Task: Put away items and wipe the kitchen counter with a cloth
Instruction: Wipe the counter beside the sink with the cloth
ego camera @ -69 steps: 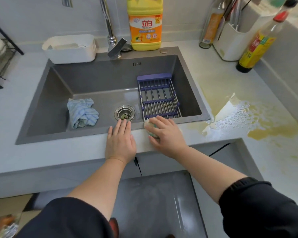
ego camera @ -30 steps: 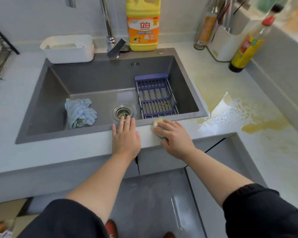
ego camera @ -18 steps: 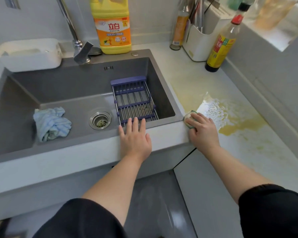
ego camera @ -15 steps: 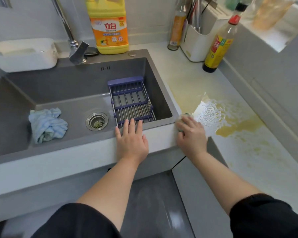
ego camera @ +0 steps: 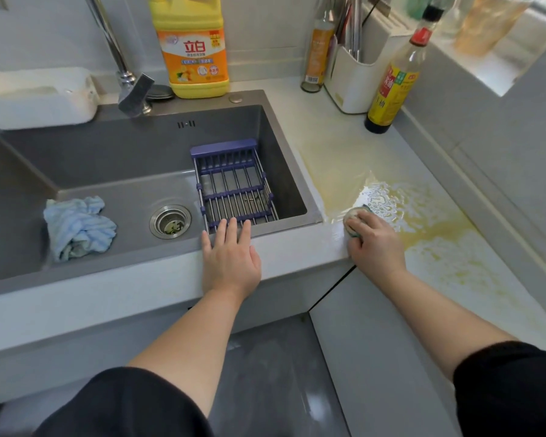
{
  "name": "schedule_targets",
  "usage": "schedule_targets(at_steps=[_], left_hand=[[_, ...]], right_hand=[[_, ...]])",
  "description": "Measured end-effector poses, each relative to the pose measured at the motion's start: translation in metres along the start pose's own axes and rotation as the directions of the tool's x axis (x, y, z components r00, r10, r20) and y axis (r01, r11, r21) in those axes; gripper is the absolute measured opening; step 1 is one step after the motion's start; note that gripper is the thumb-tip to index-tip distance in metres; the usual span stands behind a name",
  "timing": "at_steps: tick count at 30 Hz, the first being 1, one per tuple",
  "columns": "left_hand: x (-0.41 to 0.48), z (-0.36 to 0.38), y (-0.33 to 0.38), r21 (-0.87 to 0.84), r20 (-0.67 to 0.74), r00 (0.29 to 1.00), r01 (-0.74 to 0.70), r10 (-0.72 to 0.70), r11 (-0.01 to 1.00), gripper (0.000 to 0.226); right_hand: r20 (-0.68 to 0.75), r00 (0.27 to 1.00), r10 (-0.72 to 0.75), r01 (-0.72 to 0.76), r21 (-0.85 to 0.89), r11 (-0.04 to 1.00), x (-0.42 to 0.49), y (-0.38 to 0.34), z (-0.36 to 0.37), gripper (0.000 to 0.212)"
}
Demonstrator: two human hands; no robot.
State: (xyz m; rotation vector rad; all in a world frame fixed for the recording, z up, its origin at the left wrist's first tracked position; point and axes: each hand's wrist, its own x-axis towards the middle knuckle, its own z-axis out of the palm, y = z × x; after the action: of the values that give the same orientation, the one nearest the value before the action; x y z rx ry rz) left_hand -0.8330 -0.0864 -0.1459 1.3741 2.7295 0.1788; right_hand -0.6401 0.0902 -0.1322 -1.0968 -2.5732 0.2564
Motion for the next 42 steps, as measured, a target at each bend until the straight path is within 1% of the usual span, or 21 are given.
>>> schedule_targets(at_steps=[4,5,7,10,12,14,17,19,20,21,22,24,25,26,28,29,31,33,37,40,42], left_hand=[[-0.001,0.0,-0.001,-0.001,-0.005,1.0,0.004,-0.004,1.0,0.055],[-0.001,0.0,-0.001,-0.002,-0.004,1.0,0.006,-0.006,1.0,0.055],[0.0,0.0,0.0,0.0,0.0,1.0,0.005,-0.005,1.0,0.056],[-0.001,-0.001,0.0,-0.001,0.005,1.0,0.015,-0.015,1.0,0.06],[-0.001,-0.001,0.001,0.001,0.001,1.0,0.017,-0.017,1.0,0.062],[-0.001,-0.002,0.001,-0.006,-0.008,1.0,0.018,-0.018,1.0,0.064],[-0.002,-0.003,0.001,-0.011,-0.014,1.0,0.02,-0.02,1.0,0.06],[-0.002,-0.003,0.001,-0.007,-0.004,1.0,0.017,-0.017,1.0,0.056],[-0.002,-0.002,0.001,-0.008,0.0,1.0,0.016,-0.016,1.0,0.055],[-0.002,-0.003,0.001,-0.011,0.0,1.0,0.015,-0.015,1.0,0.055],[-0.002,-0.003,0.001,-0.015,-0.001,1.0,0.013,-0.013,1.0,0.055],[-0.002,-0.004,0.001,-0.017,-0.006,1.0,0.012,-0.012,1.0,0.055],[-0.002,-0.003,0.001,-0.015,-0.006,1.0,0.011,-0.011,1.0,0.055],[-0.002,-0.003,0.001,-0.01,-0.005,1.0,0.01,-0.01,1.0,0.055],[-0.002,-0.003,0.001,-0.011,-0.001,1.0,0.014,-0.014,1.0,0.055],[-0.002,-0.003,0.001,-0.013,-0.002,1.0,0.013,-0.013,1.0,0.055],[-0.001,-0.004,0.001,-0.013,-0.004,1.0,0.01,-0.01,1.0,0.056],[-0.001,-0.003,0.001,-0.011,0.001,1.0,0.01,-0.01,1.0,0.056],[0.0,-0.001,0.0,-0.012,-0.01,1.0,0.008,-0.008,1.0,0.057],[0.0,0.0,0.0,-0.013,-0.019,1.0,0.014,-0.014,1.0,0.063],[0.0,0.001,0.0,-0.012,-0.011,1.0,0.012,-0.012,1.0,0.065]], right_hand=[[-0.013,0.983,0.185,-0.18,0.168,0.969,0.015,-0.014,-0.016,0.038],[-0.038,0.981,0.191,-0.178,0.219,0.959,0.023,-0.017,-0.022,0.04],[-0.081,0.991,0.11,-0.084,0.274,0.958,0.038,-0.029,-0.033,0.049],[0.074,0.995,-0.072,0.053,0.234,0.971,0.049,-0.049,-0.042,0.06],[0.173,0.979,-0.105,0.069,0.202,0.977,0.056,-0.056,-0.05,0.055],[0.2,0.978,-0.057,0.018,0.191,0.981,0.071,-0.059,-0.061,0.048],[0.138,0.99,0.008,-0.033,0.182,0.983,0.094,-0.061,-0.084,0.035],[0.036,0.998,-0.049,0.043,0.148,0.988,0.096,-0.062,-0.1,0.031],[0.035,0.996,-0.085,0.079,0.137,0.987,0.092,-0.062,-0.107,0.031],[0.091,0.988,-0.122,0.111,0.116,0.987,0.087,-0.06,-0.112,0.029],[0.204,0.968,-0.149,0.136,0.077,0.988,0.079,-0.056,-0.114,0.028],[0.471,0.874,-0.116,0.144,-0.025,0.989,0.062,-0.045,-0.109,0.028],[0.528,0.845,-0.078,0.122,-0.05,0.991,0.055,-0.038,-0.104,0.029],[0.506,0.861,-0.047,0.087,-0.056,0.995,0.05,-0.033,-0.097,0.03],[0.359,0.933,0.036,0.004,-0.108,0.994,0.041,-0.03,-0.075,0.04],[0.319,0.942,0.102,-0.057,-0.146,0.988,0.037,-0.033,-0.06,0.047],[0.354,0.906,0.233,-0.177,-0.183,0.967,0.026,-0.045,-0.027,0.061],[0.394,0.871,0.294,-0.221,-0.219,0.95,0.015,-0.054,0.004,0.068],[0.315,0.914,0.256,-0.187,-0.235,0.954,0.04,-0.036,0.024,0.065],[0.391,0.912,0.124,-0.05,-0.196,0.979,0.086,-0.021,0.023,0.064],[0.423,0.903,0.071,-0.014,-0.136,0.991,0.105,-0.02,0.022,0.066]])
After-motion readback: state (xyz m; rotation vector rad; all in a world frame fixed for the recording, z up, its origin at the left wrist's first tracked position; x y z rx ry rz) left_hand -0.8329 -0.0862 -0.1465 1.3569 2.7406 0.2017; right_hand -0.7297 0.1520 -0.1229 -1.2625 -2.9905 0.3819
